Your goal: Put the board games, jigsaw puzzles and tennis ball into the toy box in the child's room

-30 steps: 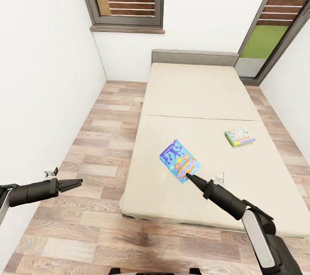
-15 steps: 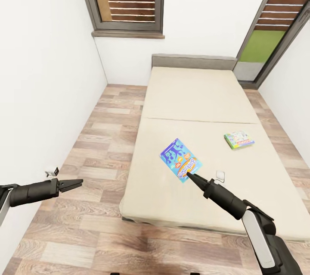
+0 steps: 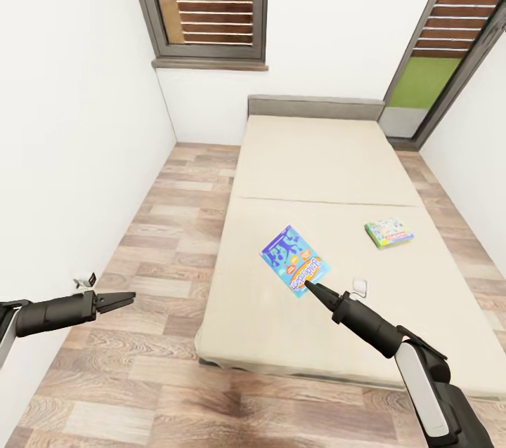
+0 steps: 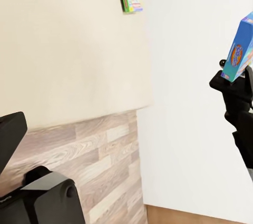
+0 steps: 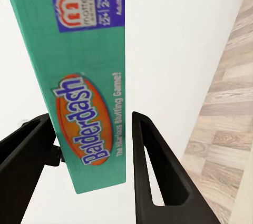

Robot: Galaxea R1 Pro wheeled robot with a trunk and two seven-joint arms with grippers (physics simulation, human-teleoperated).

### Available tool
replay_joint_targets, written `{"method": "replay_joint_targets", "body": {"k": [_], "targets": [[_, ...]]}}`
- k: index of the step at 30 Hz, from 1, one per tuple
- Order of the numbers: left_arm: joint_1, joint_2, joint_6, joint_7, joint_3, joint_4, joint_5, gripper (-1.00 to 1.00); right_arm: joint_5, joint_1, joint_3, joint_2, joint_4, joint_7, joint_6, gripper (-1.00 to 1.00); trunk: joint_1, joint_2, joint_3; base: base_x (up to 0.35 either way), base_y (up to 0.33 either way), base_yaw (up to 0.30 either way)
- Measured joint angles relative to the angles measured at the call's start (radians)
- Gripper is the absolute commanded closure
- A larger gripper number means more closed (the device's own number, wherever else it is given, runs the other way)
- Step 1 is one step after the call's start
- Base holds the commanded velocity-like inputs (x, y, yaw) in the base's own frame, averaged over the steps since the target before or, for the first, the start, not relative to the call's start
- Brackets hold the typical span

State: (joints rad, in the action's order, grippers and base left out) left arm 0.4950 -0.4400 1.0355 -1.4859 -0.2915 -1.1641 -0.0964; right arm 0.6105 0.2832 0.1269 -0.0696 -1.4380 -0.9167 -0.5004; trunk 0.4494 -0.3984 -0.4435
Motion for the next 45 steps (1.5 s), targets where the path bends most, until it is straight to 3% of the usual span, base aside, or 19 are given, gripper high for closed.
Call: {"method": "replay_joint_targets", "body": {"k": [22, 45], "targets": [[0.000, 0.002, -0.001, 0.003, 0.000, 0.000, 0.000, -1.00, 0.000, 0.000, 0.000, 0.001, 0.001, 0.000, 0.004, 1.00, 0.000, 0.000, 0.037, 0.000, 0.000, 0.008], [0.000, 0.002, -0.001, 0.004, 0.011, -0.003, -0.002, -1.00, 0.001, 0.000, 0.000, 0.001, -0.001, 0.000, 0.004, 1.00, 0.000, 0.000, 0.075, 0.000, 0.000, 0.120]]}}
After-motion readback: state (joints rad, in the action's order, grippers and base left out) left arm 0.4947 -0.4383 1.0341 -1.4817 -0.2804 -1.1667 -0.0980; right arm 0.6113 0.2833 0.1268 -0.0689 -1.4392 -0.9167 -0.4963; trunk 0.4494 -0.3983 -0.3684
